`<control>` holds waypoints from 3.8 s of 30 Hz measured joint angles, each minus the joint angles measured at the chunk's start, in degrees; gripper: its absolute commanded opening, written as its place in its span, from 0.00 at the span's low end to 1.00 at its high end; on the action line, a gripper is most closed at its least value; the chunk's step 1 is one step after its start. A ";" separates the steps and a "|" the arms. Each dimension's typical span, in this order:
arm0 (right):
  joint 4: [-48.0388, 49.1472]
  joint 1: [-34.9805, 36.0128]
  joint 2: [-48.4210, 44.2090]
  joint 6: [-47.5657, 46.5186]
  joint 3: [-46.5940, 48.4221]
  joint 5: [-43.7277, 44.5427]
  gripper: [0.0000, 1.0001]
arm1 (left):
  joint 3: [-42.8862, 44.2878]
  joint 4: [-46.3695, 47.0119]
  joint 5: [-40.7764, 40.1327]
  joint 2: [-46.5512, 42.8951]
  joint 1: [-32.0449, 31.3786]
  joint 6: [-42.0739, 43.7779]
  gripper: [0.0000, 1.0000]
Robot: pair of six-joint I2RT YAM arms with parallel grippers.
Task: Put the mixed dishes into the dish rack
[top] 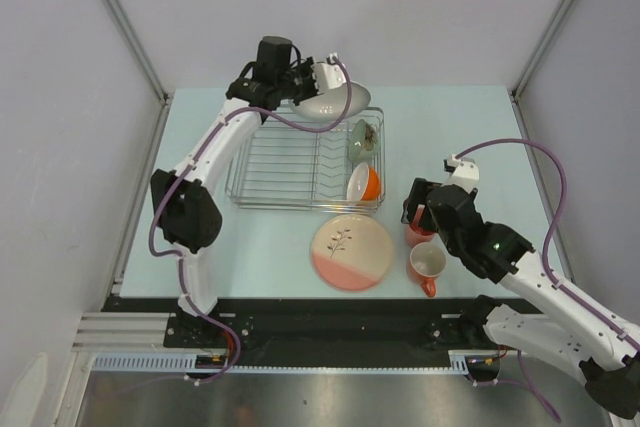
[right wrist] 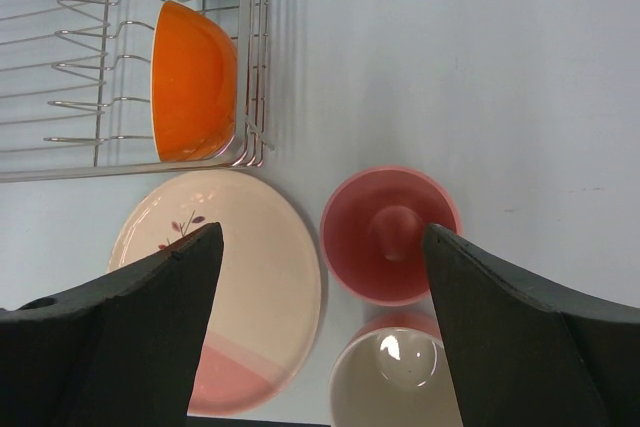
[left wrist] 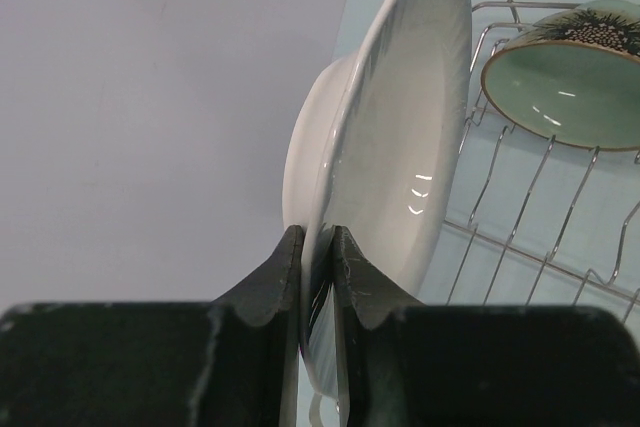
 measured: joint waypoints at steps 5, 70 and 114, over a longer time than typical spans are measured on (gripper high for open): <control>0.02 0.00 0.00 0.02 -0.02 0.00 0.86 | 0.00 0.70 -0.52 0.85 0.00 1.79 0.00; -1.62 0.00 -2.97 1.95 -2.40 0.00 0.86 | -4.83 -7.04 0.48 3.72 -5.68 12.02 0.56; 12.90 0.31 18.21 -6.21 1.95 -23.41 0.71 | -45.00 -22.64 11.98 -37.44 22.60 -12.24 0.94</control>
